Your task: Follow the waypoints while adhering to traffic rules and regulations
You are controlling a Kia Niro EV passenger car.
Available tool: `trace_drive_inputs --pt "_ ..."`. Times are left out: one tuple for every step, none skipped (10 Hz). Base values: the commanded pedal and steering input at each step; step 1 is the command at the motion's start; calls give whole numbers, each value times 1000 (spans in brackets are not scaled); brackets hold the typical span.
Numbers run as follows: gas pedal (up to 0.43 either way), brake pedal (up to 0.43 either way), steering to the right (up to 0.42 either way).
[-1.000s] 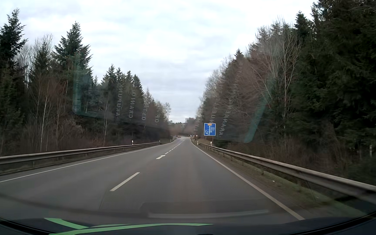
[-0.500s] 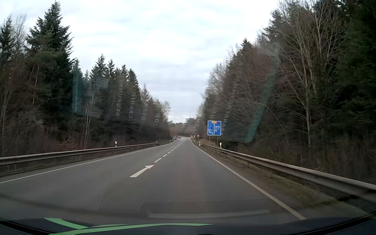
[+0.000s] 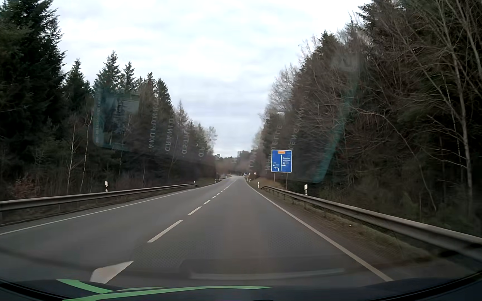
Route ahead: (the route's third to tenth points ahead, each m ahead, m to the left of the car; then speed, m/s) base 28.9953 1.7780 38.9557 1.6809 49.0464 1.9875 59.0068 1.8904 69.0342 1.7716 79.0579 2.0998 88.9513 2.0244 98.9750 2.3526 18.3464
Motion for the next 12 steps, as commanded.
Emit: trace_drive_inputs --pt "150 0 3" --pt "150 0 3" --pt "150 0 3" --pt "150 0 2" --pt "157 0 2" --pt "157 0 3" --pt "157 0 3" --pt "157 0 3" --pt "157 0 2" --pt "157 0 2" --pt "157 0 2" --pt "157 0 2"
